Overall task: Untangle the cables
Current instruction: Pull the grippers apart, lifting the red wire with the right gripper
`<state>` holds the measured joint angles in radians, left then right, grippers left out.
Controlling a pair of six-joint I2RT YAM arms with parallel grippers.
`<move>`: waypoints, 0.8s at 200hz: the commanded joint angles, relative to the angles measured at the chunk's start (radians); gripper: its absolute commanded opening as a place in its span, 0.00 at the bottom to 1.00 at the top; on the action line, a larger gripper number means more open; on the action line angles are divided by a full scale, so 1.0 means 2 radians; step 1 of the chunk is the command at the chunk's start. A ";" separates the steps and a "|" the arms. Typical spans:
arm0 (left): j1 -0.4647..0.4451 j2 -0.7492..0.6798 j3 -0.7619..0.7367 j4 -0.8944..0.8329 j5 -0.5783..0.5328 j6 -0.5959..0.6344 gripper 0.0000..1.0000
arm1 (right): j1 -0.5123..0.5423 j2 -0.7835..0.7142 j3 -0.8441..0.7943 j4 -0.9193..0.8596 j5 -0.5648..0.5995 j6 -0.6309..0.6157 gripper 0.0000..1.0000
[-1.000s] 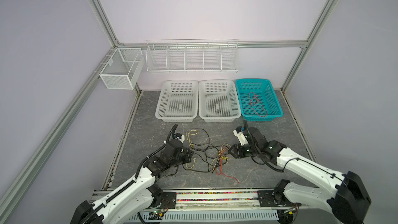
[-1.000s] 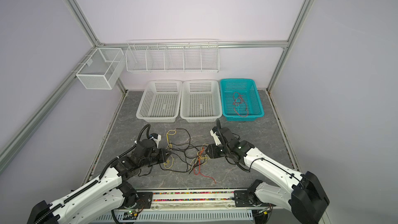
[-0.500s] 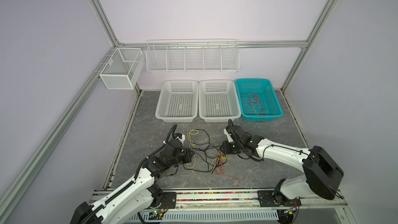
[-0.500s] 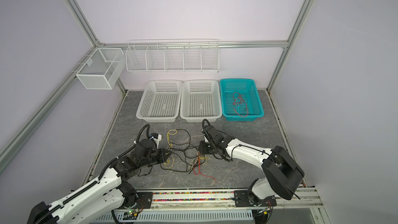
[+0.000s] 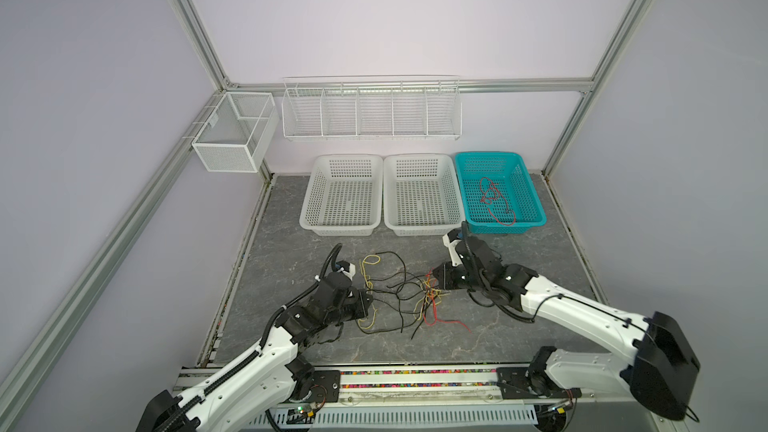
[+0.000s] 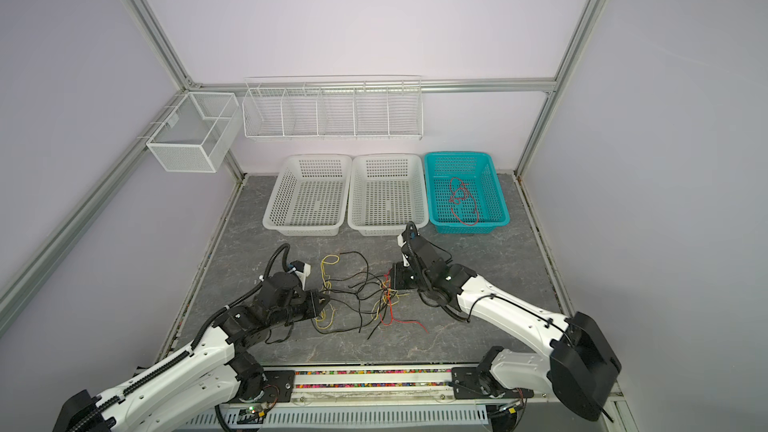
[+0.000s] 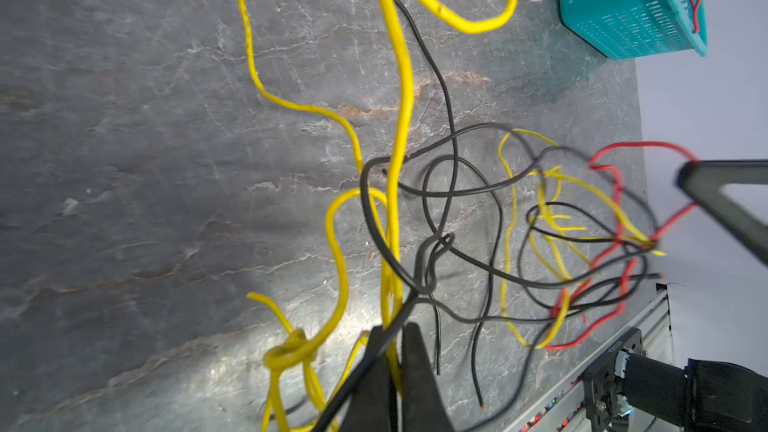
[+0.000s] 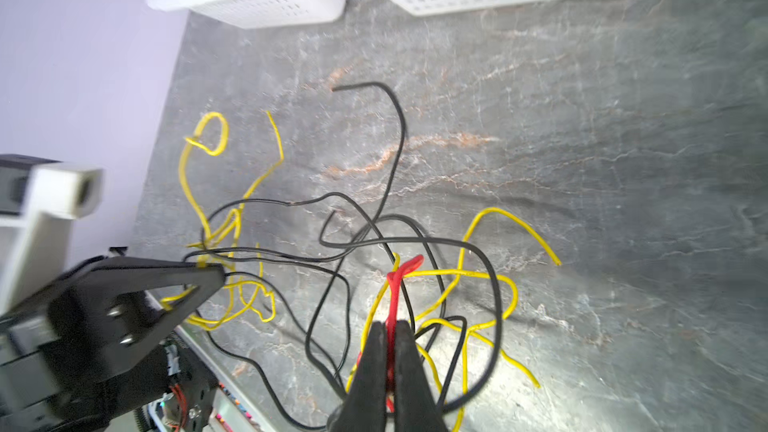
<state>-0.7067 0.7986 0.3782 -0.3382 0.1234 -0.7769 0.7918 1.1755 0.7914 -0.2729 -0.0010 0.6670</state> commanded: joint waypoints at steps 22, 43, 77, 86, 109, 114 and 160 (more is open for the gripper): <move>0.003 0.029 -0.022 0.024 -0.017 -0.011 0.00 | -0.005 -0.115 0.036 -0.067 0.050 -0.057 0.06; 0.003 0.046 -0.030 0.032 -0.024 -0.015 0.00 | -0.015 -0.167 0.040 -0.083 0.061 -0.078 0.06; 0.003 0.066 -0.036 0.031 -0.042 -0.015 0.00 | -0.039 -0.240 0.041 -0.086 0.069 -0.102 0.06; 0.004 0.069 -0.036 0.029 -0.046 -0.014 0.00 | -0.043 -0.255 0.041 -0.082 0.065 -0.106 0.06; 0.006 0.073 -0.033 0.025 -0.053 -0.011 0.00 | -0.045 -0.283 0.041 -0.074 0.055 -0.114 0.06; 0.007 0.074 -0.032 0.023 -0.055 -0.009 0.00 | -0.045 -0.288 0.041 -0.074 0.051 -0.118 0.06; 0.021 0.096 -0.031 0.035 -0.035 -0.007 0.00 | -0.046 -0.381 0.003 -0.016 0.092 -0.106 0.06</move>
<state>-0.6834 0.9565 0.3351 -0.2207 0.0792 -0.7956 0.7074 0.5121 0.8471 -0.4297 0.1226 0.4503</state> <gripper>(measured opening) 0.050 0.063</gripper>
